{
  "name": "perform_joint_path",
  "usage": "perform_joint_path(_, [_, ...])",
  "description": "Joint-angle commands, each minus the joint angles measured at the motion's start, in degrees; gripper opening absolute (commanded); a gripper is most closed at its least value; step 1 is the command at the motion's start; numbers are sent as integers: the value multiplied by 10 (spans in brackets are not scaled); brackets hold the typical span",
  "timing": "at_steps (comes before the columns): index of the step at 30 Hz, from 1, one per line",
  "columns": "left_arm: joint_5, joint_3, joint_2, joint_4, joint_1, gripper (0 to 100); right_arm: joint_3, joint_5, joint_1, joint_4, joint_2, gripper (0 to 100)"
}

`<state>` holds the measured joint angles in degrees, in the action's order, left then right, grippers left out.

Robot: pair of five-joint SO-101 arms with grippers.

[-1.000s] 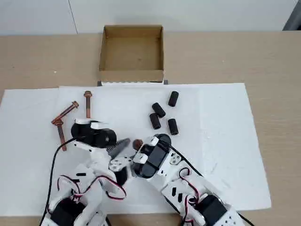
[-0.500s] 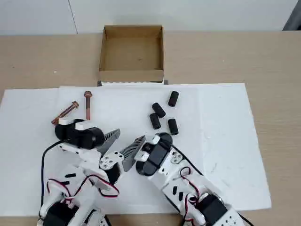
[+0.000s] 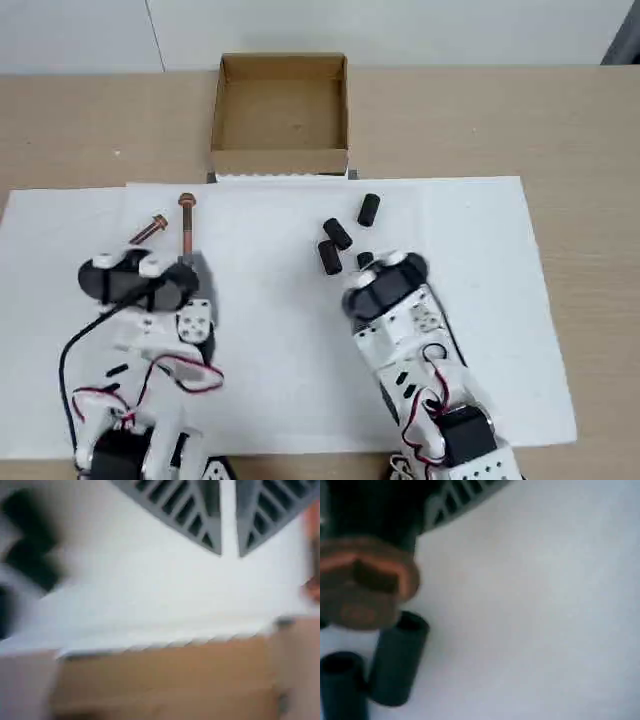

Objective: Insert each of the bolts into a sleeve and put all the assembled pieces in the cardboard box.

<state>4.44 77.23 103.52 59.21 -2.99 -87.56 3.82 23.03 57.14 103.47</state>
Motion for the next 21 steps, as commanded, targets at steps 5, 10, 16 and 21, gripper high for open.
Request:
perform_joint_path(5, [-22, 97, 5, -12, 57, 6, 113, -44, -15, 0, -41, 2])
perform_joint_path(10, [-22, 138, 6, -14, 57, 6, 241, -73, -15, -7, -214, 2])
perform_joint_path(16, [-22, 170, 6, -15, 57, 6, 425, -89, -18, -62, -466, 2])
perform_joint_path(21, [-21, 170, 6, -14, 62, 6, 556, -44, -18, -118, -659, 3])
